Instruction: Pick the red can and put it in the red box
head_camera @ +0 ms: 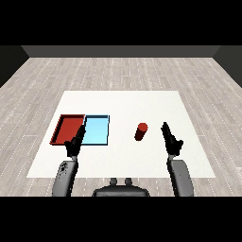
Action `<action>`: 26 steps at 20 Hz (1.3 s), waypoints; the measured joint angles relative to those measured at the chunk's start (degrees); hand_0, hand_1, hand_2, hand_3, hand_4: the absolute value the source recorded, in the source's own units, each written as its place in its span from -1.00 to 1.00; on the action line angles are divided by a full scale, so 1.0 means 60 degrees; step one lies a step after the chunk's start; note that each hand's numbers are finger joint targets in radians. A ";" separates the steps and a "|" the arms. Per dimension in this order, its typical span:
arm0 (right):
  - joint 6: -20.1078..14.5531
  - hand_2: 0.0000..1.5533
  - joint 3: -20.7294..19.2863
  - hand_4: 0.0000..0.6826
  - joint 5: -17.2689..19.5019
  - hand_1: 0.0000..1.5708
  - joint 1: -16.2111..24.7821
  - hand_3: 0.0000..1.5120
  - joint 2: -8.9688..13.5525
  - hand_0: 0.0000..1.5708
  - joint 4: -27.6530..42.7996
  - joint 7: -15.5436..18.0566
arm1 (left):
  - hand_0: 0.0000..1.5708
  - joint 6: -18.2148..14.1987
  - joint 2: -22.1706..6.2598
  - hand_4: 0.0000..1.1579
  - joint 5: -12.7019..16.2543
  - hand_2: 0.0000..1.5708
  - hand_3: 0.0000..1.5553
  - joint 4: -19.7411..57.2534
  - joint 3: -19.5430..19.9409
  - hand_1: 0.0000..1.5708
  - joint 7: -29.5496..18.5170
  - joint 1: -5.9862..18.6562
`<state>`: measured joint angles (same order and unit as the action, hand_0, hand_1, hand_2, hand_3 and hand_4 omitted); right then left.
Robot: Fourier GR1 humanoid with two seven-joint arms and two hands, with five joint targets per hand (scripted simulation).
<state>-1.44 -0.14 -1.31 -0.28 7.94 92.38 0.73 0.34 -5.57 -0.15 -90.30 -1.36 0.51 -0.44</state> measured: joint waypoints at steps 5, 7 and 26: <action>0.0403 -1.00 -0.0460 -1.00 -0.0111 -1.00 -0.0326 -1.00 0.0126 -1.00 -0.0689 0.0064 | -1.00 -0.0065 0.0055 -1.00 -0.0113 -1.00 -1.00 0.0017 0.0211 -1.00 -0.0058 -0.0007; 0.0656 -1.00 -0.0640 -1.00 -0.0392 -1.00 -0.0499 -1.00 0.0142 -1.00 -0.0811 0.0340 | -1.00 -0.0142 0.0139 -1.00 -0.0054 -1.00 -1.00 -0.0236 0.0318 -1.00 -0.0513 -0.0006; 0.2102 -1.00 -0.1367 -1.00 -0.1360 -1.00 -0.1081 -1.00 0.0102 -1.00 -0.2028 0.2757 | -1.00 0.0249 0.0407 -1.00 0.0441 -1.00 -1.00 -0.0129 0.0890 -1.00 -0.3838 -0.0133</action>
<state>11.17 -8.34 -9.47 -6.77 8.56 80.21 17.27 1.83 -3.12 2.49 -91.07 3.98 -22.52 -1.24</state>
